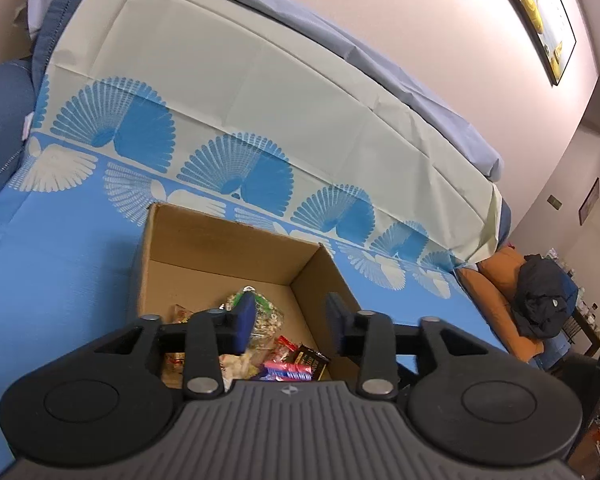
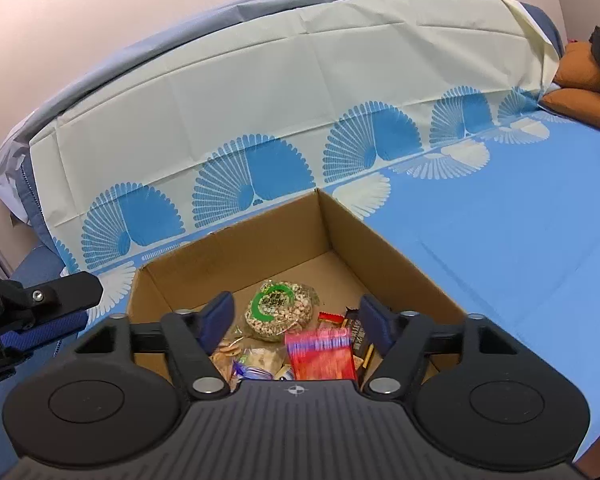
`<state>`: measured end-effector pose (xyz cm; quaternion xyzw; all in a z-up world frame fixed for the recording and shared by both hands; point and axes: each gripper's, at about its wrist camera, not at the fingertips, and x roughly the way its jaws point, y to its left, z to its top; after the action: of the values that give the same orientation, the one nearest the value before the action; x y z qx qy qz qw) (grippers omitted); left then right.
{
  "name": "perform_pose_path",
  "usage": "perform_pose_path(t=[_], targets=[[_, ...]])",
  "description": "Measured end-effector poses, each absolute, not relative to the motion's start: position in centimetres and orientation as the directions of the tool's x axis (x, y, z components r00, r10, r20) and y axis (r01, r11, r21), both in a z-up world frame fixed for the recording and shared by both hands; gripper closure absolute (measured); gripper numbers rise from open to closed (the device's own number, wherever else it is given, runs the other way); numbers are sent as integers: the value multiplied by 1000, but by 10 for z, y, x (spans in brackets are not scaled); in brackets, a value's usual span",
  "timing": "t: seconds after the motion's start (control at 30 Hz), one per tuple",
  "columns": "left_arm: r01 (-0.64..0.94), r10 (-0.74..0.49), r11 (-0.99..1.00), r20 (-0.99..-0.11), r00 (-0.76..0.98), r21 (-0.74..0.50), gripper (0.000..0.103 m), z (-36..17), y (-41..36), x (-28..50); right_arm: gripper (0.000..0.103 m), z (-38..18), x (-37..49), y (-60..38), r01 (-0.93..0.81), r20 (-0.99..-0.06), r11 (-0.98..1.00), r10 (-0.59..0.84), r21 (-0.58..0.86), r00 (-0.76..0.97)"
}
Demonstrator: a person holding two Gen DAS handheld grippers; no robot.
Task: Organize snacks
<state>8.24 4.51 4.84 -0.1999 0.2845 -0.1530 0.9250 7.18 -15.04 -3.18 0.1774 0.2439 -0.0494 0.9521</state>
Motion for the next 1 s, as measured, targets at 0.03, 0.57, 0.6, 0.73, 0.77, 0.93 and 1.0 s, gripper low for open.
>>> perform_pose_path(t=[0.03,0.57,0.6,0.73,0.77,0.93,1.0], targets=[[168,-392,876,-464,794,-453,44,49,46,79,25,-32,71,-150,180,-482,933,-8,312,876],[63,-229,957,-609,760,-282,1,22,35,11,1,-3,32,-165,168,-524,970,-51,178,850],[68,-235,958,-626,743,-279,1,18,33,9,1,1,27,-167,160,-529,973,-48,169,847],[46,-205,971,-711,673,-236,1,-1,24,3,1,8,2,-173,118,-532,986,-36,120,846],[43,-190,976,-730,656,-215,1,-6,21,2,1,5,-2,-172,108,-537,988,-35,106,843],[13,-130,988,-779,613,-155,1,-22,21,-4,1,-26,-13,-169,138,-599,987,-62,82,798],[17,-122,990,-787,605,-140,1,-24,22,-5,1,-31,-10,-164,106,-609,993,-49,58,792]])
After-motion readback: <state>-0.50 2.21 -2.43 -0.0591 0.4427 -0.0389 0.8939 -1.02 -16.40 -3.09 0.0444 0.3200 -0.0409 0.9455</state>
